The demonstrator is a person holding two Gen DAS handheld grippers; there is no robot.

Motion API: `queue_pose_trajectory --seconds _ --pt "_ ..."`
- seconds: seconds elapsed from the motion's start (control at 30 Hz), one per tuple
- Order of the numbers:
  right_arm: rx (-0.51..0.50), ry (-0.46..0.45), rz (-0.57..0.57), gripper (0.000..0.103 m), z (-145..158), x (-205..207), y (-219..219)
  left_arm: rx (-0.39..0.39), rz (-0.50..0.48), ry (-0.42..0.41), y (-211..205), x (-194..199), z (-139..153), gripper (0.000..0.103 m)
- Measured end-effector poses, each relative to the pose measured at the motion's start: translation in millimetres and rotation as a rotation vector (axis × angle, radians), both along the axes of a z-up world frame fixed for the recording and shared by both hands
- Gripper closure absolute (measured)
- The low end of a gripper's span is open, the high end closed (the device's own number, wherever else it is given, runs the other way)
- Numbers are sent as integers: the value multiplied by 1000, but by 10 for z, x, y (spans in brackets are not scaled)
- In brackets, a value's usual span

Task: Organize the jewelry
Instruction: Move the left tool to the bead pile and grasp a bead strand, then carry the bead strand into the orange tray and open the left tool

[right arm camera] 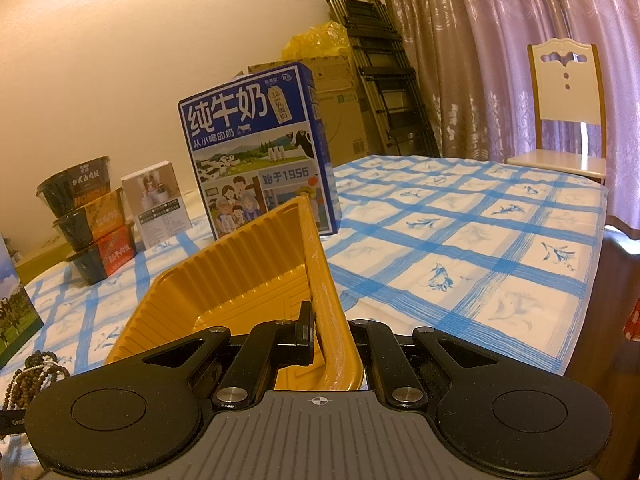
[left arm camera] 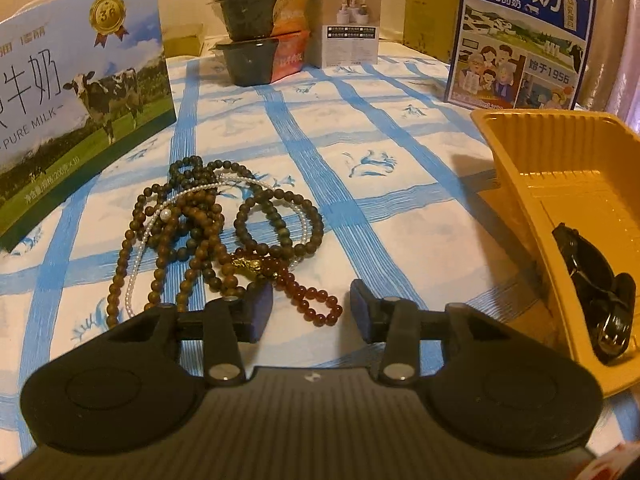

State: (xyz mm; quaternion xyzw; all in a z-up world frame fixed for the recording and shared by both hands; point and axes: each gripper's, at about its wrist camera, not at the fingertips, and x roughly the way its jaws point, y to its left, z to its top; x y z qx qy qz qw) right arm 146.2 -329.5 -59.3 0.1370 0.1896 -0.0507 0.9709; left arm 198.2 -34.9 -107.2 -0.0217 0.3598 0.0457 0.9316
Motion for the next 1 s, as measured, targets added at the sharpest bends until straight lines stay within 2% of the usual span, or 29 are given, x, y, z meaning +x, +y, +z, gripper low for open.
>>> queue_pose_trajectory --seconds 0.17,0.6,0.87,1.0 --pt "0 0 0 96 1 1 1 0 -31 -4 88 -93 13 98" --pt "1 0 0 96 -4 0 -2 19 -134 46 229 -691 105 98" --pt "1 -1 3 96 -20 -2 -11 12 -173 -24 210 -700 441 98" --pt "4 -2 4 96 -24 -5 -18 -43 -204 -50 185 -676 658 98"
